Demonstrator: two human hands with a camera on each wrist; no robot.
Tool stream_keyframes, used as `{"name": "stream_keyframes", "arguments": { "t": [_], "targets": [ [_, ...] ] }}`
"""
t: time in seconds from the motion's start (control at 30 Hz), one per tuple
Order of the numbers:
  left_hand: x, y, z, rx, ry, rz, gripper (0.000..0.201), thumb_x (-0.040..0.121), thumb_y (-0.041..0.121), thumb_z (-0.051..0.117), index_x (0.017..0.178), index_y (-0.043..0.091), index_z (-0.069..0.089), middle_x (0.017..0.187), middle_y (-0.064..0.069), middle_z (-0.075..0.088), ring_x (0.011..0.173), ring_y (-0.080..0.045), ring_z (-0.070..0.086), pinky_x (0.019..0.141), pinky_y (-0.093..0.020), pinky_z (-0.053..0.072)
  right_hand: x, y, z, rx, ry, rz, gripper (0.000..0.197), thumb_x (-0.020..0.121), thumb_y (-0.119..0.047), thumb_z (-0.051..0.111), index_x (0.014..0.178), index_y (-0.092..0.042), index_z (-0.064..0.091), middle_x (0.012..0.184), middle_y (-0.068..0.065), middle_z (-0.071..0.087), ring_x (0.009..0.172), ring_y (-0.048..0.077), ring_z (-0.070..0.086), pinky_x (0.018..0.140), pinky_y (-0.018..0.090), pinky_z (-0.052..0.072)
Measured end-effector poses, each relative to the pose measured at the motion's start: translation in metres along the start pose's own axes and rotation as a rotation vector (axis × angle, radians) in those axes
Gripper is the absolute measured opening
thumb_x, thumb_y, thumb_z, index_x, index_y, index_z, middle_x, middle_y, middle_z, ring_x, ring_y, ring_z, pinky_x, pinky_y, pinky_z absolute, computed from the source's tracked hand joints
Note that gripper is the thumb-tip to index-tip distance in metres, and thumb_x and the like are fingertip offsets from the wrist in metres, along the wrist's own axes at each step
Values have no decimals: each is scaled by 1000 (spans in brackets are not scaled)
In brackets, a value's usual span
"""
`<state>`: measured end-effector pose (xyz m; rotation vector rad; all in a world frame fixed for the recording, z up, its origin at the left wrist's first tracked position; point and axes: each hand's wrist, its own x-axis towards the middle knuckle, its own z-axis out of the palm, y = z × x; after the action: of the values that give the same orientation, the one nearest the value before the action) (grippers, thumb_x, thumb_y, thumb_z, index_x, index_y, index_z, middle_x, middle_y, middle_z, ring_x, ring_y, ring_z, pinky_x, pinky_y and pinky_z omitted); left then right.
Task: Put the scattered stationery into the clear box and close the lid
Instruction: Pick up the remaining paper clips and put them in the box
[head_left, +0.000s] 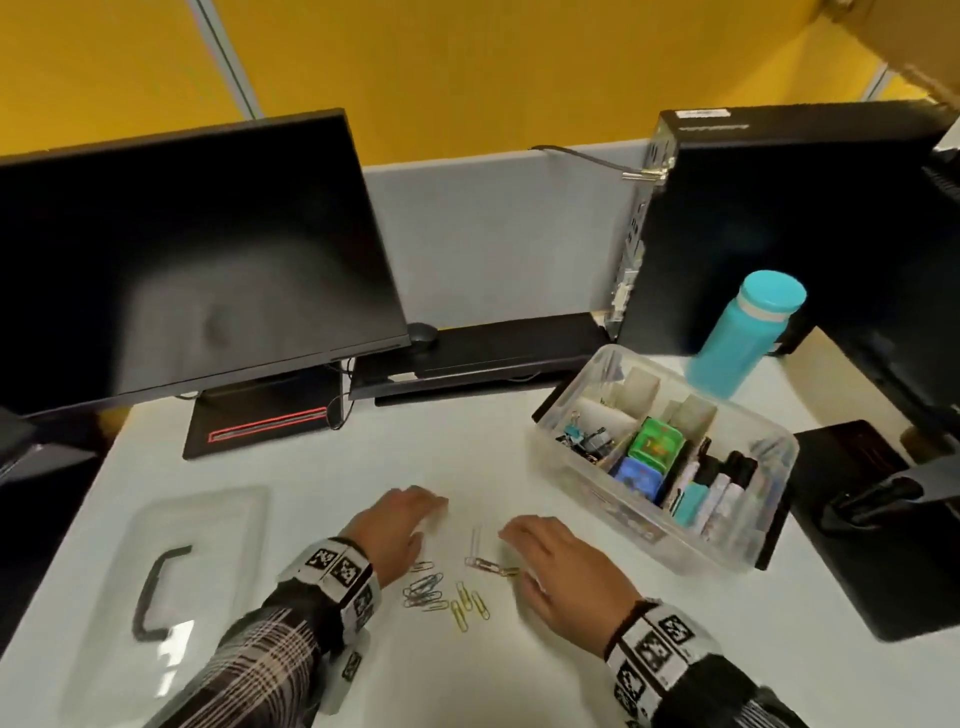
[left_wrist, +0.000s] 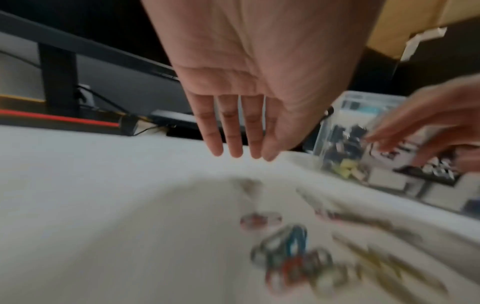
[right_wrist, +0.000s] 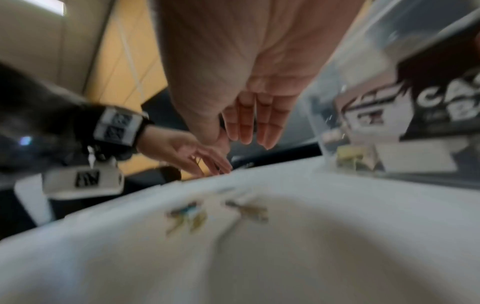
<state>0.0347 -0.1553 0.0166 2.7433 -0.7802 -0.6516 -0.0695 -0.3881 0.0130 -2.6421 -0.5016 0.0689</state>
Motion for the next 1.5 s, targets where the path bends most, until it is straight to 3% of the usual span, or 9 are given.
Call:
{"name": "stream_keyframes", "arguments": {
  "t": [0.1, 0.2, 0.33, 0.53, 0.67, 0.9, 1.1, 1.33, 1.5],
  "targets": [
    [-25, -7, 25, -33, -27, -33, 63, 87, 44, 54, 143, 26, 30, 146, 8, 32, 129, -14, 35, 107, -29, 36, 18, 3, 32, -74, -306, -59, 62, 88, -24, 44, 147, -16, 24, 157, 3, 18, 143, 24, 21, 114, 40, 30],
    [-37, -8, 44, -1, -40, -93, 99, 67, 71, 60, 145, 22, 24, 143, 4, 29, 128, -17, 32, 107, -32, 36, 33, -4, 40, -216, -471, -92, 76, 90, -27, 44, 151, -19, -1, 159, 0, -12, 146, 22, -8, 120, 40, 6],
    [-42, -8, 59, 40, -29, -92, 102, 65, 65, 67, 146, 20, 22, 141, 2, 27, 128, -18, 29, 110, -31, 32, 34, -7, 41, -217, -506, -24, 73, 90, -19, 45, 151, -19, 4, 160, -3, -5, 147, 20, -3, 119, 36, 14],
    [-39, -5, 61, -116, 14, -55, 56, 81, 41, 66, 130, 24, 43, 129, 4, 38, 118, -14, 37, 97, -28, 42, 5, 1, 48, -188, -319, 111, 63, 84, -2, 55, 142, -16, 36, 144, 4, 35, 127, 22, 42, 84, 33, 52],
    [-38, -3, 61, -90, 43, -4, 34, 90, 32, 56, 121, 20, 51, 125, 3, 45, 116, -15, 41, 92, -32, 45, -1, -1, 61, -259, -278, 129, 68, 29, -15, 92, 92, -25, 69, 89, -8, 60, 72, 5, 61, 36, 11, 40],
    [-34, -5, 58, 7, 47, 77, 28, 94, 28, 47, 117, 13, 54, 121, -3, 51, 110, -19, 48, 85, -32, 46, 13, -7, 66, -236, -209, 251, 47, 27, -10, 90, 62, -24, 62, 67, -8, 58, 57, 9, 57, 39, 15, 31],
    [-35, -8, 58, -85, 66, -3, 25, 95, 28, 46, 115, 15, 55, 116, -3, 56, 105, -17, 52, 85, -26, 43, 14, 0, 58, 125, -49, 477, 7, 86, -10, 61, 92, -11, 66, 91, 4, 63, 85, 18, 57, 70, 21, 43],
    [-33, -4, 56, -74, 57, -59, 23, 95, 27, 47, 113, 15, 53, 115, -3, 56, 104, -18, 52, 84, -24, 40, 2, 6, 22, 1303, 277, 839, 19, 92, 9, 43, 93, -5, 56, 65, 10, 54, 56, 18, 53, 54, 25, 52],
    [-31, -3, 62, -30, 50, -72, 23, 96, 26, 44, 110, 11, 54, 114, -6, 53, 103, -21, 52, 83, -28, 43, -20, 21, 23, 604, 13, 658, 9, 89, -12, 57, 86, -19, 53, 70, 1, 54, 59, 11, 48, 56, 15, 40]
  ]
}}
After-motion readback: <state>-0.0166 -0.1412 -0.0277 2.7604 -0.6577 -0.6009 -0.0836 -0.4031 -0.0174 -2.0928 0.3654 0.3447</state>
